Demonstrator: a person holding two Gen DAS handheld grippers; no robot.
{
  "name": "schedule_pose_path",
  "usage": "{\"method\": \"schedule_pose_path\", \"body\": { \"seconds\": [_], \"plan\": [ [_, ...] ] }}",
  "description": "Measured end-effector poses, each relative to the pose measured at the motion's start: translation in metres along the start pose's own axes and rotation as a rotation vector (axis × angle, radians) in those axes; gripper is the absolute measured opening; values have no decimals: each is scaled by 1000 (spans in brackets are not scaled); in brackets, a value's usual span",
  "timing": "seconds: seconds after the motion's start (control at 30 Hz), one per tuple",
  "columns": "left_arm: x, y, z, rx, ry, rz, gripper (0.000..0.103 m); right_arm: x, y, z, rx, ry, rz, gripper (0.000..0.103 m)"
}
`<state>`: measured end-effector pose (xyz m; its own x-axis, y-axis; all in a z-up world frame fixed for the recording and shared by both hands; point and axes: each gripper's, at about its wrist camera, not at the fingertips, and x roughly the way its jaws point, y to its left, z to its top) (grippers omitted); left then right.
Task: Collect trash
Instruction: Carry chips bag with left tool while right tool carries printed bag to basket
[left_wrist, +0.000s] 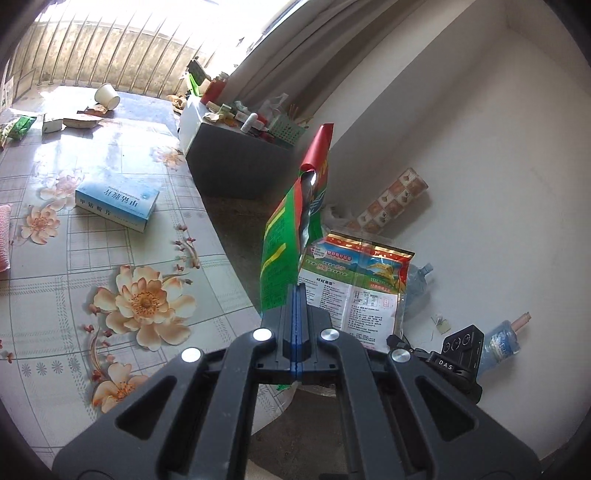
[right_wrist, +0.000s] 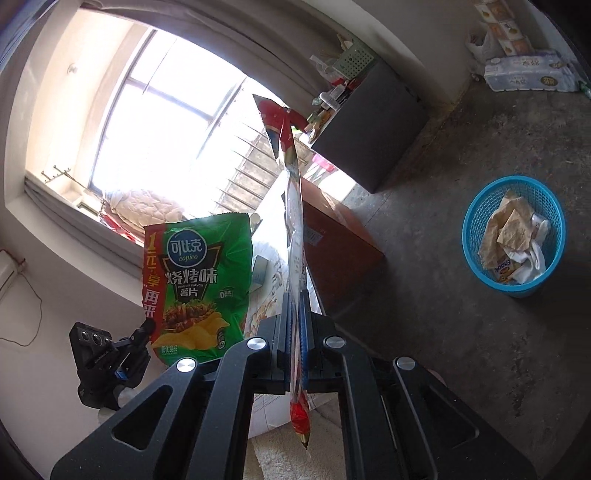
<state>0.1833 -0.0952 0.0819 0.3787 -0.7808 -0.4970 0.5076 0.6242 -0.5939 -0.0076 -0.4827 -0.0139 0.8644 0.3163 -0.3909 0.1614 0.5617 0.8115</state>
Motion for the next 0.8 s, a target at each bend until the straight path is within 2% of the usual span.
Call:
{"method": "schedule_pose_path", "body": {
  "seconds": [0.13,0.33,0.47,0.63,0.7,0.8],
  "plan": [
    [67,-38,14,19,98,-89,0,-19,-33,19,58,-67,-20,4],
    [170,-81,17,38,228,-146,0,-13,-100,50,180,-110,-54,4],
    [229,-87,15,42,296,-140,0,16,-159,68,275,-101,-63,4],
    [290,-77,10,22,377,-101,0,67,-246,71,407,-85,-73,4],
    [306,-70,7,13,400,-85,0,89,-282,67,439,-78,-125,5],
    [330,-58,1,-16,441,-67,0,122,-335,56,481,-3,-281,8]
  ]
}}
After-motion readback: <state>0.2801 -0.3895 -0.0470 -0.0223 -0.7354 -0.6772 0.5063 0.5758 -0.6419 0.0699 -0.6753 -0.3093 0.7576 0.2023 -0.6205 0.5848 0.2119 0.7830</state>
